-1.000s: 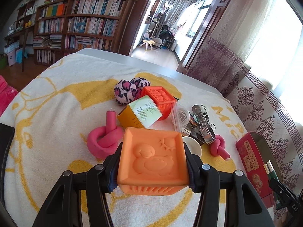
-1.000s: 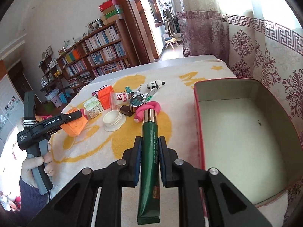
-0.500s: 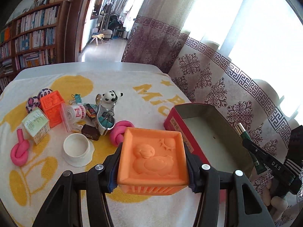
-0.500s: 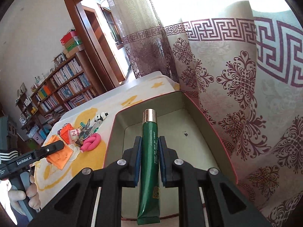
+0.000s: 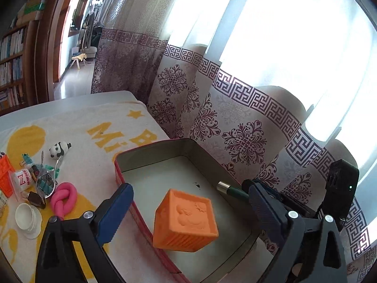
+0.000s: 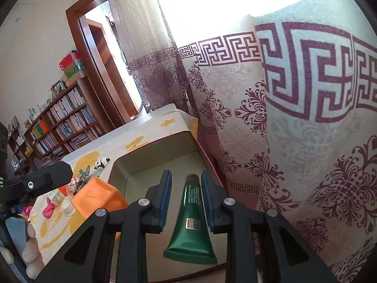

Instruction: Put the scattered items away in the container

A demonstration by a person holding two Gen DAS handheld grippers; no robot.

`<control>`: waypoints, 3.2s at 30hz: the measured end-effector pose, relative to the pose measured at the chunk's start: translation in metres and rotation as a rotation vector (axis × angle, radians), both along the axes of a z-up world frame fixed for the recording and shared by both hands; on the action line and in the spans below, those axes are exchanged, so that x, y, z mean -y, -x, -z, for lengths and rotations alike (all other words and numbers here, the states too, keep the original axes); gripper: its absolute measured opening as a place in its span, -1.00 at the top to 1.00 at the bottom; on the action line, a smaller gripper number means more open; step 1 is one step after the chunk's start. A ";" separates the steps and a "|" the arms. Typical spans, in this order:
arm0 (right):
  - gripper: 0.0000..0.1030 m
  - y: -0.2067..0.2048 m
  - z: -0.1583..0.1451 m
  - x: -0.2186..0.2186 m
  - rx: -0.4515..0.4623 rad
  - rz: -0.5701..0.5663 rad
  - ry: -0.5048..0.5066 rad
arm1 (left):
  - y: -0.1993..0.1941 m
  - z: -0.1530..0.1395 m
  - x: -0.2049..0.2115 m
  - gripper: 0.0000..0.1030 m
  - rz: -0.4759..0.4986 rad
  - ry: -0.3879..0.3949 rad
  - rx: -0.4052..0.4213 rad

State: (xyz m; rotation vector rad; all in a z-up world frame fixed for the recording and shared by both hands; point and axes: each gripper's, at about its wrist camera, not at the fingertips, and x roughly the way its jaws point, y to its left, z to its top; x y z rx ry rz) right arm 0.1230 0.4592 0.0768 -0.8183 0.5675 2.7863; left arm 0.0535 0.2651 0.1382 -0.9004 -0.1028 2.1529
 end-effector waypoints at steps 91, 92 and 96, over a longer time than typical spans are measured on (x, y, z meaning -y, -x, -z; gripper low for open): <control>-1.00 0.110 0.041 0.245 0.133 -0.520 -0.035 | 0.116 0.130 0.308 -0.99 -0.576 0.439 0.159; -1.00 0.109 0.041 0.245 0.130 -0.519 -0.039 | 0.117 0.133 0.309 -0.99 -0.574 0.431 0.172; -1.00 0.107 0.041 0.249 0.116 -0.529 -0.071 | 0.118 0.136 0.311 -0.92 -0.578 0.411 0.184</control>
